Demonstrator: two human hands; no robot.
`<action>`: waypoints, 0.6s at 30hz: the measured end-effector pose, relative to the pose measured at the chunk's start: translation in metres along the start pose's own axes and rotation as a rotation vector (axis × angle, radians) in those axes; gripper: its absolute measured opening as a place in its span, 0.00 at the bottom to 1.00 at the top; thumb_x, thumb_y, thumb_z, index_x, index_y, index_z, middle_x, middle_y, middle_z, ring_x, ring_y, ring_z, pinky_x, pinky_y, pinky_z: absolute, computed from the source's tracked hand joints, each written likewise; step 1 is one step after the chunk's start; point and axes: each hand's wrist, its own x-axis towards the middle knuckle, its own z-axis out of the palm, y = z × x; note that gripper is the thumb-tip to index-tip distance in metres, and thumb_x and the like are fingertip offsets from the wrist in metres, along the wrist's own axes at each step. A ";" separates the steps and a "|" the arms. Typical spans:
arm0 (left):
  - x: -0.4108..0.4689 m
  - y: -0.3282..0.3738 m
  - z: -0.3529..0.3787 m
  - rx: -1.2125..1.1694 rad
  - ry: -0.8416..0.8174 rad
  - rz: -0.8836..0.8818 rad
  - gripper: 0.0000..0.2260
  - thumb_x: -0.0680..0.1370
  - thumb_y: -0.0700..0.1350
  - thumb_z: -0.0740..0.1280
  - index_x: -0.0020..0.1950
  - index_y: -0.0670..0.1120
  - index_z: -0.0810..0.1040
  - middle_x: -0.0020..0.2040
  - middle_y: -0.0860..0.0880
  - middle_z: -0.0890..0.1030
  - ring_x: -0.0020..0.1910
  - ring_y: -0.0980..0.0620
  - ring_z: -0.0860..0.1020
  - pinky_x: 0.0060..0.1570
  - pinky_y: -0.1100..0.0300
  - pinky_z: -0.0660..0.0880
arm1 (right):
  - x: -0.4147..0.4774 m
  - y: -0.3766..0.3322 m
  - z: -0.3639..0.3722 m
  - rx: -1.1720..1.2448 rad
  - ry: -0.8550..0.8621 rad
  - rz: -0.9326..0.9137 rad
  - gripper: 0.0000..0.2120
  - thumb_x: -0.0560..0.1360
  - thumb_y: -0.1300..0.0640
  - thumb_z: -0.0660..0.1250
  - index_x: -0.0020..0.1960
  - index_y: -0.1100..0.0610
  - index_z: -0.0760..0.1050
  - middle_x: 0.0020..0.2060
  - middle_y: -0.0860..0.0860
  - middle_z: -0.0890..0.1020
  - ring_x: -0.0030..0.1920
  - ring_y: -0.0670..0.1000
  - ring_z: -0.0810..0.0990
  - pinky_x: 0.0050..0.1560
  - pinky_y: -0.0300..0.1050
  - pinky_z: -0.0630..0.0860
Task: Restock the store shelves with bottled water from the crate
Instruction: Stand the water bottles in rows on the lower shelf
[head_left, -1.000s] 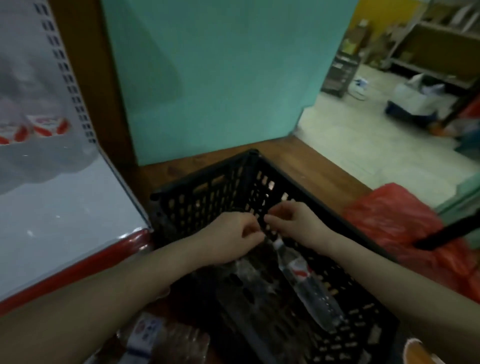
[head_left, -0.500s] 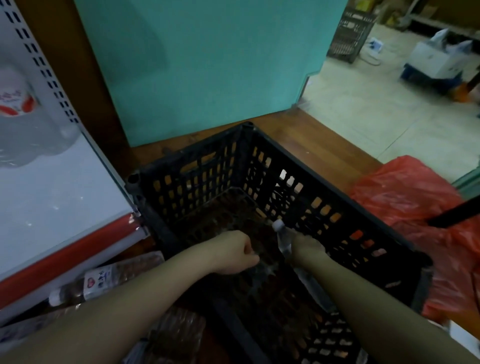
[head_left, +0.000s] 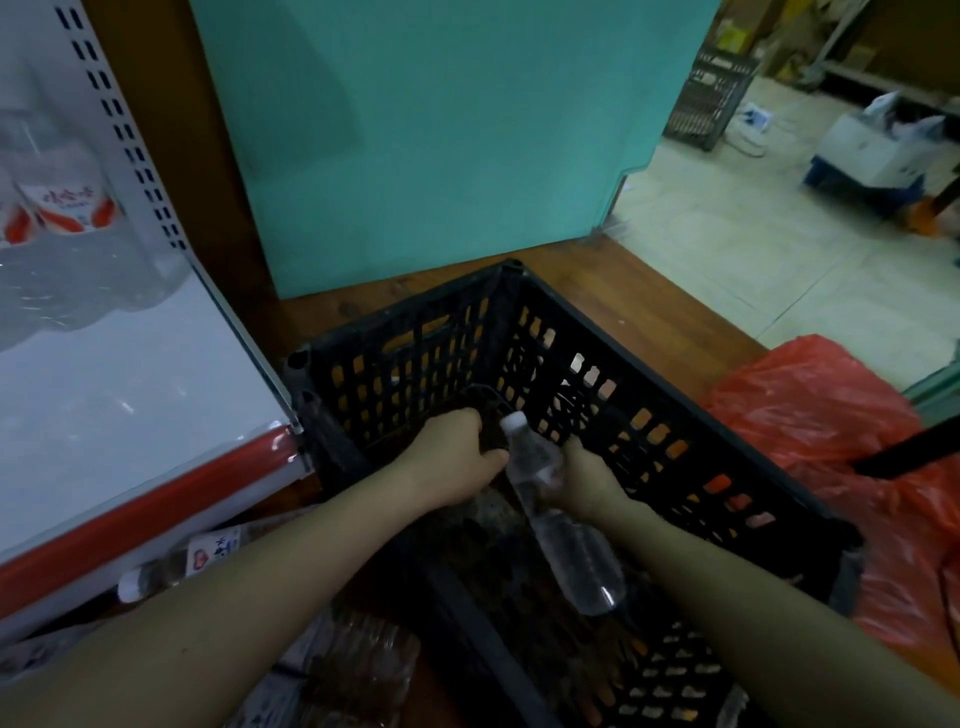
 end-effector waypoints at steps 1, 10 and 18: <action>-0.003 0.000 -0.007 -0.003 0.024 0.007 0.16 0.77 0.49 0.65 0.61 0.41 0.72 0.38 0.54 0.70 0.36 0.58 0.70 0.30 0.69 0.65 | -0.003 -0.012 -0.009 0.058 0.023 -0.055 0.20 0.73 0.53 0.69 0.58 0.58 0.65 0.46 0.50 0.75 0.42 0.46 0.75 0.34 0.33 0.70; -0.030 -0.009 -0.071 -0.300 0.051 0.034 0.09 0.70 0.50 0.74 0.40 0.52 0.75 0.39 0.51 0.78 0.39 0.57 0.76 0.32 0.73 0.71 | -0.054 -0.133 -0.097 0.402 0.164 -0.401 0.14 0.66 0.58 0.75 0.48 0.59 0.75 0.39 0.52 0.80 0.39 0.49 0.79 0.37 0.41 0.77; -0.085 -0.023 -0.112 -0.762 0.181 0.213 0.17 0.68 0.47 0.75 0.54 0.56 0.78 0.51 0.52 0.84 0.52 0.55 0.81 0.53 0.58 0.77 | -0.083 -0.219 -0.106 0.868 -0.064 -0.477 0.17 0.66 0.62 0.75 0.52 0.60 0.75 0.40 0.55 0.84 0.36 0.49 0.83 0.37 0.43 0.81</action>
